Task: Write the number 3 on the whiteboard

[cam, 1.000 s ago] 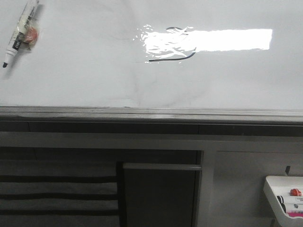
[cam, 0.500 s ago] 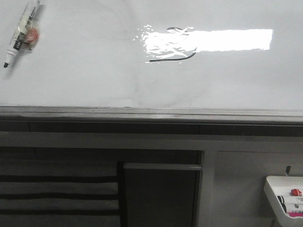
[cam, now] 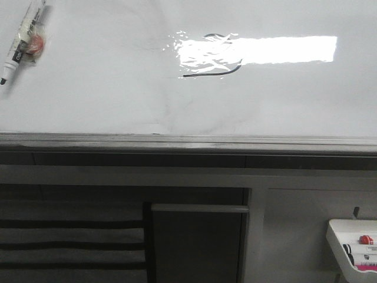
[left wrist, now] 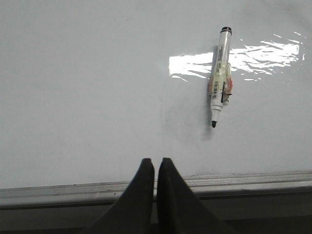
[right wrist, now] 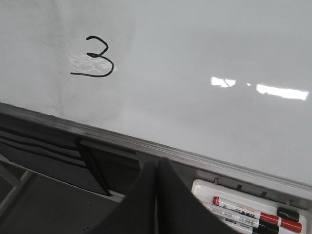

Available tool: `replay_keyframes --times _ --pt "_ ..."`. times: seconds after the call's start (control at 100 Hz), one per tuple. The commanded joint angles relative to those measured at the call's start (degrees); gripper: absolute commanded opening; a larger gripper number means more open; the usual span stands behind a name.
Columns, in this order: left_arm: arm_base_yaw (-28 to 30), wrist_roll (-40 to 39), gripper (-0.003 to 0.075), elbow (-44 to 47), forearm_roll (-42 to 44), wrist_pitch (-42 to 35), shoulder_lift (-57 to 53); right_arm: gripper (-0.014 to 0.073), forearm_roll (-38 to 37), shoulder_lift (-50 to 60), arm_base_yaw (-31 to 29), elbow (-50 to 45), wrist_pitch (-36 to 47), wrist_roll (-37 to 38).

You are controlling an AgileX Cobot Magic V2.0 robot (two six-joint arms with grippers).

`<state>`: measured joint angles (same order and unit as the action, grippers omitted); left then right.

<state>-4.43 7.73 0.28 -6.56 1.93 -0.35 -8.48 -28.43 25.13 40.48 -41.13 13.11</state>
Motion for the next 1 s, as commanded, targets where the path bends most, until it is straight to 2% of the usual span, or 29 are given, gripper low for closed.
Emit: replay_keyframes --times 0.0,0.67,0.74,0.82,0.99 --pt "0.1 -0.7 -0.0019 0.1 -0.8 -4.8 -1.8 -0.0079 -0.6 0.0 -0.4 1.4 4.0 -0.1" --pt "0.1 -0.7 -0.0019 0.1 -0.8 -4.8 -1.8 -0.0079 -1.1 1.1 -0.4 0.8 4.7 -0.1" --pt "0.1 -0.7 -0.0019 0.1 -0.8 -4.8 -1.8 -0.0079 -2.1 2.8 -3.5 -0.9 6.8 -0.1" --pt "0.1 -0.7 -0.0019 0.1 -0.8 -4.8 -1.8 -0.0079 -0.6 6.0 -9.7 -5.4 11.7 -0.1" --pt "0.1 -0.7 -0.0019 0.1 -0.8 -4.8 -1.8 -0.0079 1.8 15.2 -20.2 -20.2 25.6 -0.1"
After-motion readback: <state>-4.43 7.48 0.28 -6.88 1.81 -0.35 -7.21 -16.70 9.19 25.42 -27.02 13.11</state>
